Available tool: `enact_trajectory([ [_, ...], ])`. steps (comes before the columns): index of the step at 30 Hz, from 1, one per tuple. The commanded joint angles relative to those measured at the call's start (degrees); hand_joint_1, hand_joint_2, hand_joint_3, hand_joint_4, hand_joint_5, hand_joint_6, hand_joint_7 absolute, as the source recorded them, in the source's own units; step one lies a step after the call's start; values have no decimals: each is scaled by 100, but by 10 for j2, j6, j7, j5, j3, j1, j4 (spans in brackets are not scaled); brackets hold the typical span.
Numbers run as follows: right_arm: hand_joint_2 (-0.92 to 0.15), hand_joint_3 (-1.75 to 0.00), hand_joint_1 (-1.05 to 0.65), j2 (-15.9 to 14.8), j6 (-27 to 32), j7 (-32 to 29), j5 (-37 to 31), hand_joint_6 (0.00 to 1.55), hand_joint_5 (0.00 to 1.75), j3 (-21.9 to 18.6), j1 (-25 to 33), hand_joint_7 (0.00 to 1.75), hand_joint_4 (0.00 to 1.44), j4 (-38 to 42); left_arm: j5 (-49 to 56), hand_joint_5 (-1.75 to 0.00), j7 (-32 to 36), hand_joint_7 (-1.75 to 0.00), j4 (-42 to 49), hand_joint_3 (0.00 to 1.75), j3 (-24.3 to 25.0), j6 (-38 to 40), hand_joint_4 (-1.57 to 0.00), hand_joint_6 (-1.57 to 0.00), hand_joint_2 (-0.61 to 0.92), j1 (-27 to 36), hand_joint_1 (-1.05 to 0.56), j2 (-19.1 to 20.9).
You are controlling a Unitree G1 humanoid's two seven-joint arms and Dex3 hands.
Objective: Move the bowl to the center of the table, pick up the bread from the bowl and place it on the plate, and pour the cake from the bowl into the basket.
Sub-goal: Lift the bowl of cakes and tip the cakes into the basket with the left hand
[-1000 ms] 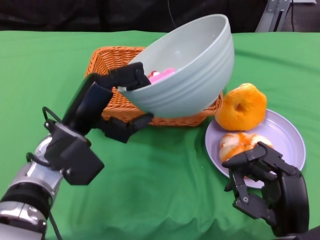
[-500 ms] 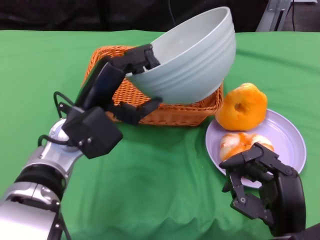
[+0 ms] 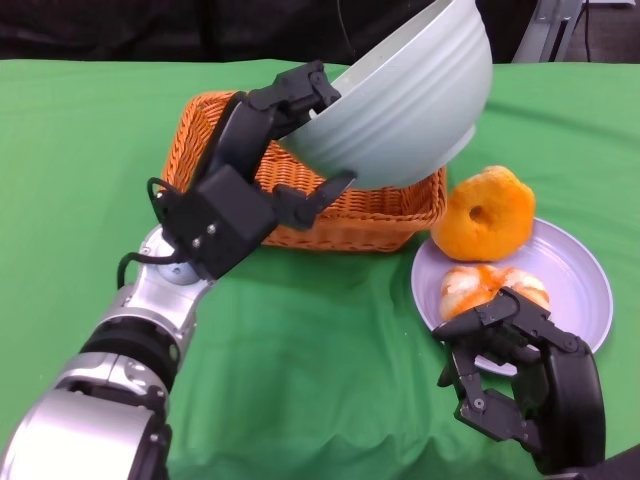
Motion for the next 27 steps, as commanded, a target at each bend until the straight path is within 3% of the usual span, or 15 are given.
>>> enact_trajectory([
  [1, -59, -95, -9, -9, -12, 1, 5, 76, 152, -5, -2, 120, 85, 7, -15, -175, -3, -152, -4, 110, 11, 2, -71, -65, 61, -24, -6, 0],
  [9, -59, -94, -9, -13, -9, 13, 15, 75, 154, -5, -9, 119, 84, 16, -35, -175, -21, -154, -5, 108, 29, 33, -77, -67, 62, -31, -11, -23],
  [15, -58, -96, -9, -5, -7, 18, 22, 76, 154, -2, -7, 120, 86, 24, -134, -175, -118, -154, -14, 99, 88, 87, -79, -69, 67, -37, -9, -60],
  [27, -60, -95, -8, -5, -25, 24, 23, 76, 153, -2, -11, 119, 88, 38, -225, -173, -215, -150, -29, 118, 146, 199, -76, -71, 54, -48, -11, -86],
])
